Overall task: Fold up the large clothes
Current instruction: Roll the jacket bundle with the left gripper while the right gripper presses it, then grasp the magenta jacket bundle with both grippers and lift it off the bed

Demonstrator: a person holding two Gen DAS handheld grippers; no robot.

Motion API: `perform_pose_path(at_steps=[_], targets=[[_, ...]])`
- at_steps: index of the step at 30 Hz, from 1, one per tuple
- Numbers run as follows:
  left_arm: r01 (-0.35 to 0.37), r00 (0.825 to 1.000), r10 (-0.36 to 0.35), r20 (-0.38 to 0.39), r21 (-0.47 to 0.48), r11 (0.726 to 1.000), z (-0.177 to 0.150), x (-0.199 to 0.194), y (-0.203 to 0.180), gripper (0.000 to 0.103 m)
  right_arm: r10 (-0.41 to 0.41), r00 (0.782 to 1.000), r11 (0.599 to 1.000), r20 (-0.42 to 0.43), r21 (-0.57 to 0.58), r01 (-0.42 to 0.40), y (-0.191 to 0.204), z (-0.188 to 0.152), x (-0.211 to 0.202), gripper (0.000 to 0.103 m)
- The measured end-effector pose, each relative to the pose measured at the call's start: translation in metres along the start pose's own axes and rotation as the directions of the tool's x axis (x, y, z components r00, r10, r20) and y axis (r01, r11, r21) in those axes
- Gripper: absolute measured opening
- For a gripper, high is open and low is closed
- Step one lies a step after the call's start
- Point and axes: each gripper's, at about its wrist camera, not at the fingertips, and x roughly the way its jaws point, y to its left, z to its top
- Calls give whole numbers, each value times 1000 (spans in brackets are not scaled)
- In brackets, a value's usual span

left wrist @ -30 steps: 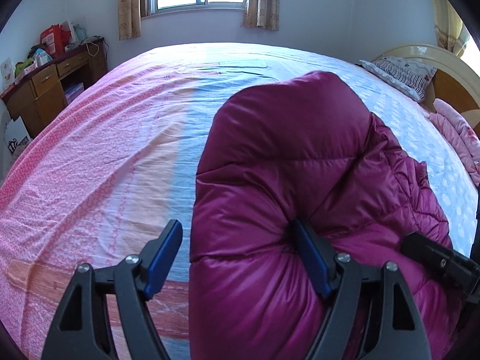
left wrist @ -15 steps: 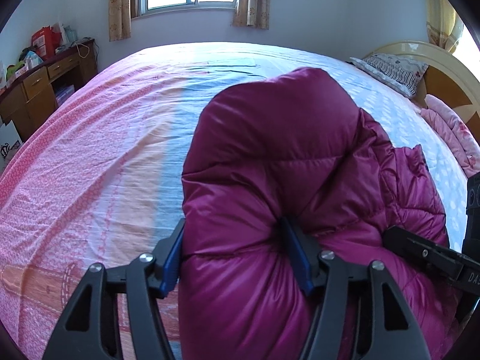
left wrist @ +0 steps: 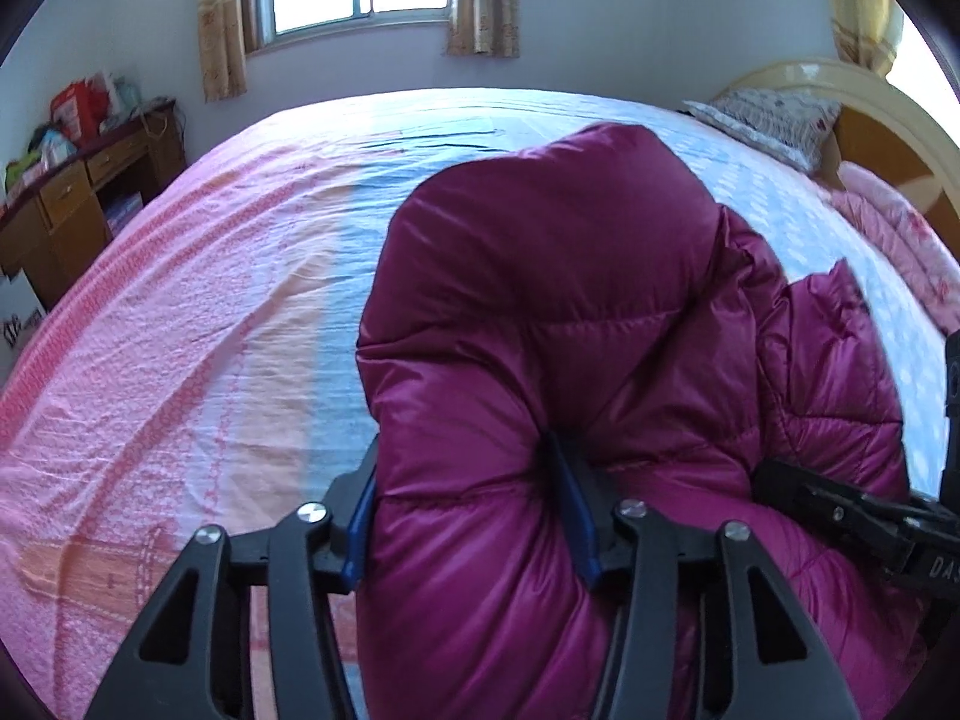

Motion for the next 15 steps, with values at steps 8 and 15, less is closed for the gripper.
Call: perform_pose_path(at_steps=[8,15], targets=[[48,999,-48,-2,5,999,-54,-53,7,51,24,998,998,53,61,-28,13,-67,-47,49],[59,998,-58,23,-26,998,-109,-104,25,51,46,998,999,51,11,-47,42,-134,-82,49]])
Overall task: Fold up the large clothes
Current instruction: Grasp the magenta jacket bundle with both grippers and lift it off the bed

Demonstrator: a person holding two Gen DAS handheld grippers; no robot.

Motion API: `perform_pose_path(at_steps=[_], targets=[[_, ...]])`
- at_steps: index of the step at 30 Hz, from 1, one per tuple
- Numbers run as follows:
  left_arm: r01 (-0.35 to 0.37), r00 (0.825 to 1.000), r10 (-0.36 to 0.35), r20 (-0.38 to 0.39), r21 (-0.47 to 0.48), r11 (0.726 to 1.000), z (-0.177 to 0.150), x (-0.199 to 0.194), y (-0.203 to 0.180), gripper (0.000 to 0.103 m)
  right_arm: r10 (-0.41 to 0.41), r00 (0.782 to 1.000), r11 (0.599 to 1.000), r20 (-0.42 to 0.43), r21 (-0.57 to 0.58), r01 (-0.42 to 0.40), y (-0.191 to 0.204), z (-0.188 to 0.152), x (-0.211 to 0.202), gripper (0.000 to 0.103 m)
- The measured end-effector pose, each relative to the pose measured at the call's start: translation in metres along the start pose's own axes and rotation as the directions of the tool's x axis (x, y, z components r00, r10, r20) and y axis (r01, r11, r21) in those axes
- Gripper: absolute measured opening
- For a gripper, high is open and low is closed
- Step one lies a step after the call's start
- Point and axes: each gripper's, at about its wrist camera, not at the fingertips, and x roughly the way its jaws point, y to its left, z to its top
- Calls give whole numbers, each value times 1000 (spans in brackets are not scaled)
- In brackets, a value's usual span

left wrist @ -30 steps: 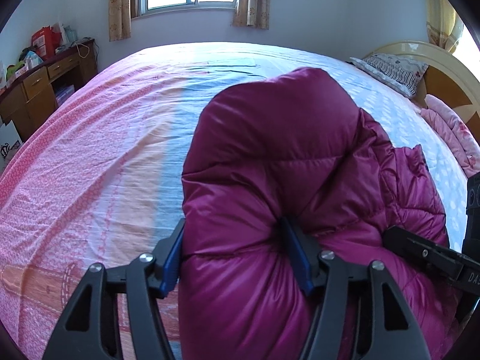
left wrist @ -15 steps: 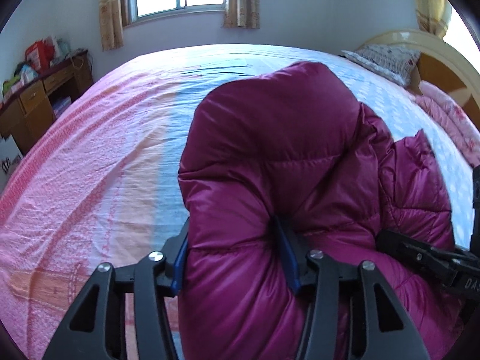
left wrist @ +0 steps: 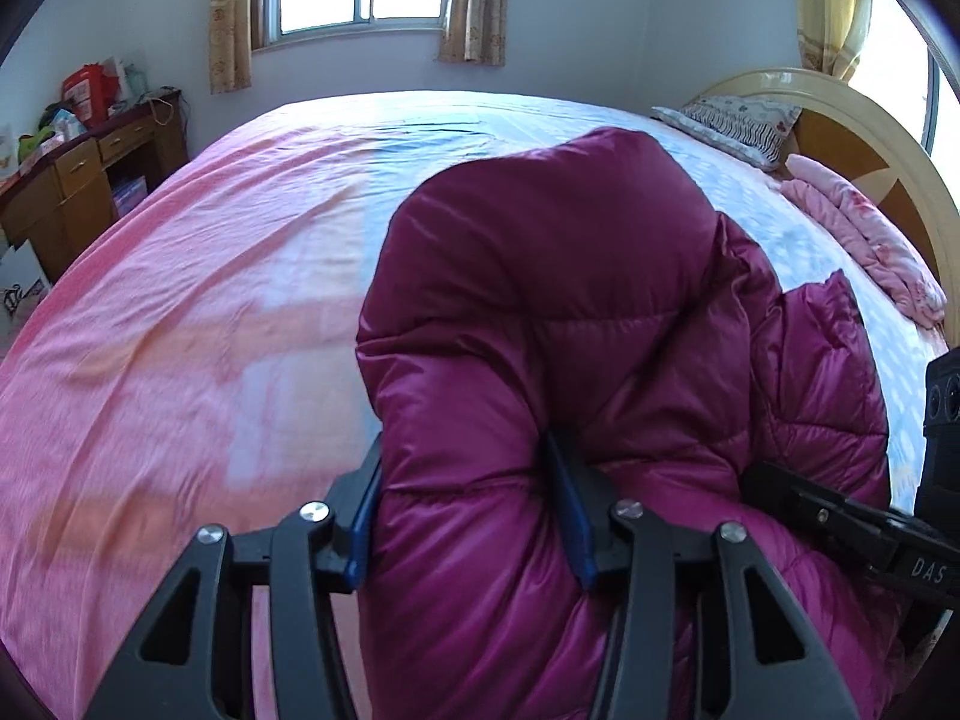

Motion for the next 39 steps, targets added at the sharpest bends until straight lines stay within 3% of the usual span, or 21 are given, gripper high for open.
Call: perform_pose_path(at_steps=[6,11,15,19,24,26,29,30,33,34,36,37,39], targets=[[8,1000,-8,12,-40,999,-20,-23,12,49,-3,999,1000,-34,18,4,21,-30,-16,49],[32,999,-32,1,-86,996,-28,-35,31,44,-22,999,998,-40,-59,19,57,-42,-24,44],[18,1000,-18,-3,-151,988,-38,-52,56,40,44,997,991,-59,-125,-51,91,-39,-20,40],[-46,999,49,12,-216,975,-42,-75,90,38,141,984,971,-114,-180,-160,134,-39,-4,39],[-157,980,187,67,-314,936,-37,-120,146,38,268,946,886,-183,-338,-316,214,-37,24,39],[-248,951,295,94,-338,908,-31,-143,171,38,325,923,835,-205,-396,-382,246,-34,39,39],[-374,889,442,120,-364,853,-23,-164,199,37,416,877,775,-241,-411,-481,280,-26,66,39],[-424,859,498,117,-380,822,-19,-169,211,37,437,863,754,-255,-419,-506,292,-23,77,39],[-514,796,597,96,-413,752,-16,-166,236,37,458,840,698,-291,-468,-542,320,-10,121,37],[-567,761,645,75,-408,716,-11,-155,247,38,453,842,686,-294,-488,-539,330,-12,135,37],[-619,731,682,30,-390,681,-6,-134,259,37,401,871,673,-284,-554,-491,338,-11,161,36],[-639,722,692,3,-380,669,-4,-119,268,37,362,888,672,-283,-581,-459,340,-11,179,36],[-649,726,686,-41,-371,664,-4,-94,281,37,314,901,693,-299,-577,-433,331,-9,203,36]])
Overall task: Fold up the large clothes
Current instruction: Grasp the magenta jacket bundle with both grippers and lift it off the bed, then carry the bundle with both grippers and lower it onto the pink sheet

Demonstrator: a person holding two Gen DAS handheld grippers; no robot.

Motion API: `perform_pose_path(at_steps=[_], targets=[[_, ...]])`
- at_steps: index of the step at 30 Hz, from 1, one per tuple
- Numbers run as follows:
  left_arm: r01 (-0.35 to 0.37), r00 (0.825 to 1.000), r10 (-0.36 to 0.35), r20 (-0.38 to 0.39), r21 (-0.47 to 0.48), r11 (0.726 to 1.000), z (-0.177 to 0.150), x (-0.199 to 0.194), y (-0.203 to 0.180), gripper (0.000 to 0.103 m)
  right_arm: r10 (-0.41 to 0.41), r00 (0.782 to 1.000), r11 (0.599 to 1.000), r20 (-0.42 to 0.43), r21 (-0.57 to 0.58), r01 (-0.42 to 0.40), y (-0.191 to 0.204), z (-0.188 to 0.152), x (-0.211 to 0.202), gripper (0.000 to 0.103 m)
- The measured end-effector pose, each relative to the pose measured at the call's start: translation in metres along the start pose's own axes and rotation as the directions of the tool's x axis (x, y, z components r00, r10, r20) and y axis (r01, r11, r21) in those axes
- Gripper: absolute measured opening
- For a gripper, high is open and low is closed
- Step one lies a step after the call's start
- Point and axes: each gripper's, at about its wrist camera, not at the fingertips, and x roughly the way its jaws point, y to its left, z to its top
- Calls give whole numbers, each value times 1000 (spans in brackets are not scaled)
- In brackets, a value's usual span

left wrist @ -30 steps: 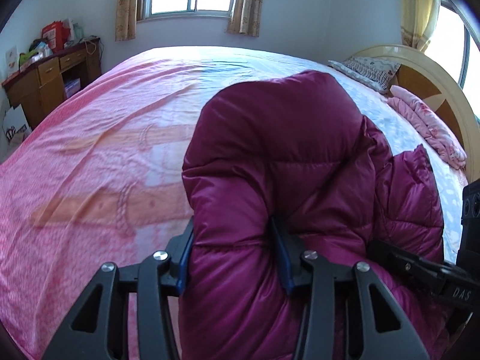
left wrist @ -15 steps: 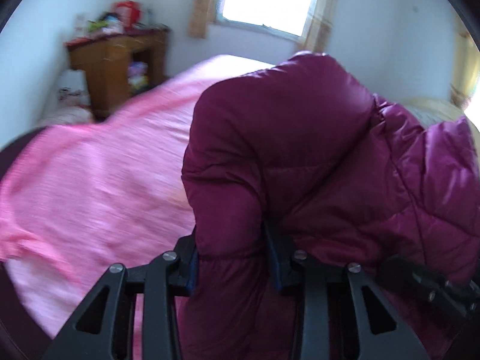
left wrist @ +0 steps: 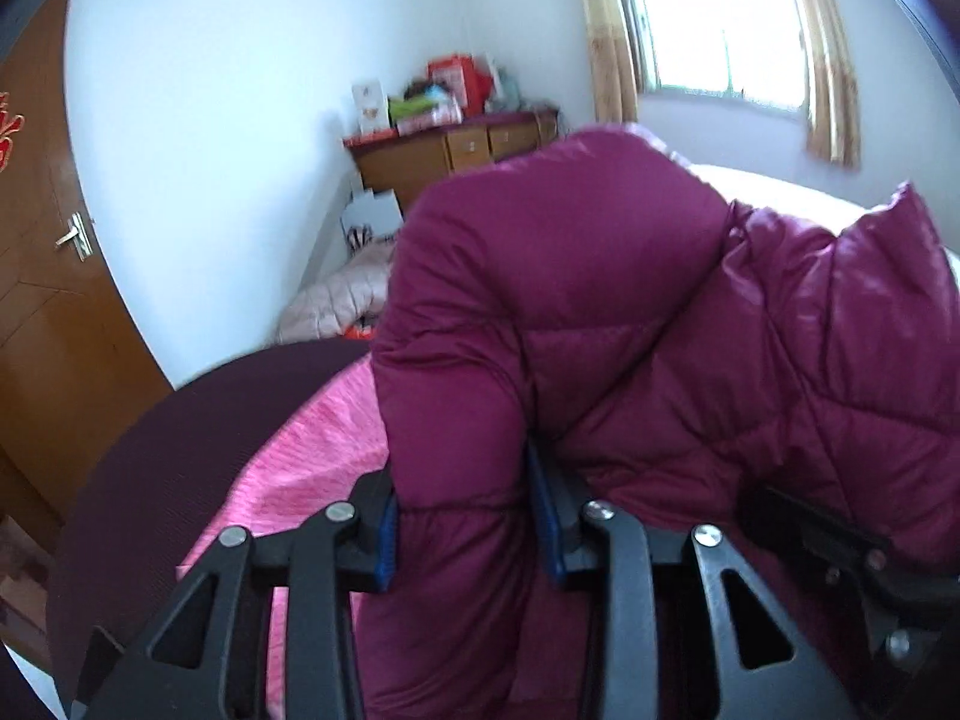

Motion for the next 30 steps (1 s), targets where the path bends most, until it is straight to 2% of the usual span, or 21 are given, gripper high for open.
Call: perform_pose_path(at_steps=[2,5,9,12,14,16,17,19,20,21,22,24,26,28,30], targets=[[-5,999,5,-42,-3,1000,-5,24,-7,38,-23,999,999,-45,29,24,-19,-8,17,36],[-34,999,35,-40,16,999,-6,35,-16,43,-35,997,997,-74,65,40,-42,-26,40,40],[-46,997,48,-52,38,998,-5,55,-19,51,-10,996,983,-86,180,25,-64,-30,54,52],[-1,997,0,-78,-4,1000,1,55,-11,55,7,996,969,-92,247,16,-67,-33,59,57],[39,995,-44,-90,-56,998,2,57,-1,60,15,998,952,-67,307,7,-74,-38,46,57],[75,991,-85,-101,-103,992,3,58,8,61,-17,1000,932,-15,363,21,-78,-45,17,57],[90,989,-104,-107,-127,988,3,60,12,62,-63,998,923,12,380,54,-77,-46,4,57],[104,986,-122,-113,-155,982,2,60,13,63,-194,979,904,59,399,155,-73,-49,-26,57],[106,986,-124,-113,-157,982,2,58,11,63,-277,958,888,75,400,226,-68,-46,-43,56],[106,986,-124,-112,-157,982,3,58,10,63,-296,950,892,96,385,239,-60,-43,-53,56],[103,987,-120,-110,-153,983,3,57,8,63,-286,952,905,106,356,232,-47,-38,-55,51],[95,988,-111,-109,-144,985,3,58,6,63,-271,959,942,78,225,248,-12,-21,-45,44],[95,988,-110,-108,-142,985,1,54,6,63,-252,966,960,53,139,242,11,-11,-30,41],[102,987,-119,-111,-149,984,1,54,7,63,-237,971,960,22,159,230,28,-1,-9,41],[105,986,-122,-113,-150,983,-3,51,9,63,-267,963,936,-20,231,265,25,-6,8,41]])
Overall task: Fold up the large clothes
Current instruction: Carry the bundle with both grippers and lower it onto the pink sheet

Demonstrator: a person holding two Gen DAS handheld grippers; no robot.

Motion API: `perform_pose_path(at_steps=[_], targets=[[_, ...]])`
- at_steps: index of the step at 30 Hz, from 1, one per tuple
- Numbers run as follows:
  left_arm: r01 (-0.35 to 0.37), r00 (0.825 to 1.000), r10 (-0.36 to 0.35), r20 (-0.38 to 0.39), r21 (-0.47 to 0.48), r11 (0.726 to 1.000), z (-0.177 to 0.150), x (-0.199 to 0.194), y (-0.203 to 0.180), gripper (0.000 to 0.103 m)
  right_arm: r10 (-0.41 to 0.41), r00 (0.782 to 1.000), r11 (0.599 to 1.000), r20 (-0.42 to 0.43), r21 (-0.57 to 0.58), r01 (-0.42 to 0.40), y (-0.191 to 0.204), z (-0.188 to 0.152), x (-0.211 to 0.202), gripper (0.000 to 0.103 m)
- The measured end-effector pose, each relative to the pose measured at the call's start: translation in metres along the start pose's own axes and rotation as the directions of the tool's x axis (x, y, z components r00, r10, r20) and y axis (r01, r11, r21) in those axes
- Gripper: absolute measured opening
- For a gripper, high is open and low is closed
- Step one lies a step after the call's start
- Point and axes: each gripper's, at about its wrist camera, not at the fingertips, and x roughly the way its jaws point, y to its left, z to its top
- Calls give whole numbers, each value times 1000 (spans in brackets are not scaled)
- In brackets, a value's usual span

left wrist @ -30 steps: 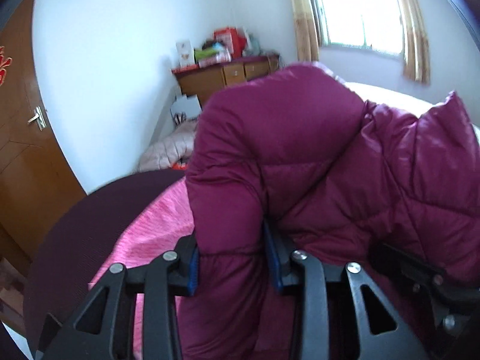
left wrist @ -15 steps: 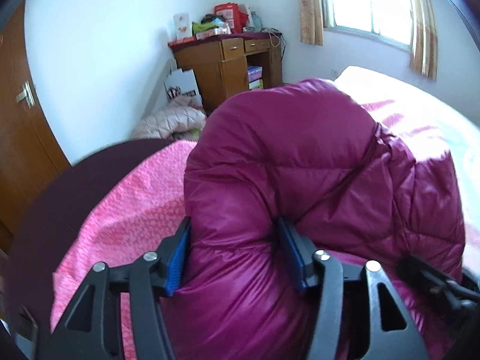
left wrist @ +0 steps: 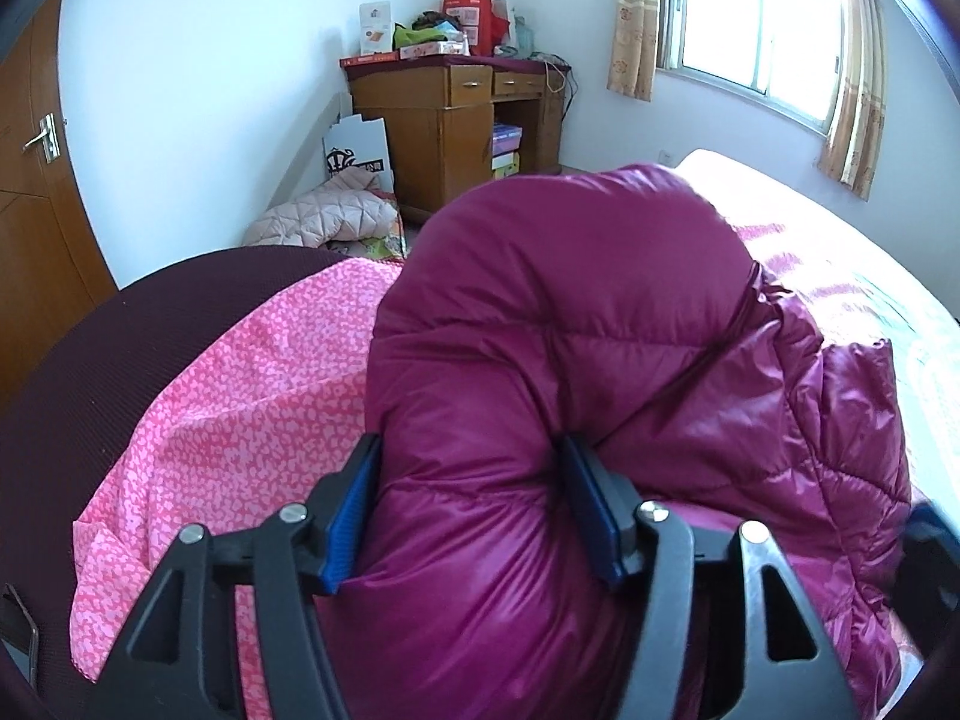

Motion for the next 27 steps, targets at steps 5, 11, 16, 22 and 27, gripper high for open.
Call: perform_pose_path(at_steps=[5,11,16,22,27], targets=[[0,1000,0,-5,10,1000,2,1,1,64,-116,990,985,-76,123,124,-25,-16,30,40],[12,995,-2,-102,102,995,21,-3,-7,65,-224,974,965,-11,-138,221,-11,-40,46,40],[33,995,-22,-96,115,993,67,0,3,69,-190,982,977,-8,-97,188,-23,-45,43,40],[-38,995,53,-86,163,986,89,44,-6,82,-178,984,980,-12,-86,177,-28,-46,42,41],[-43,989,67,-131,181,983,76,76,-10,87,-155,988,986,-27,-58,153,-36,-42,47,41]])
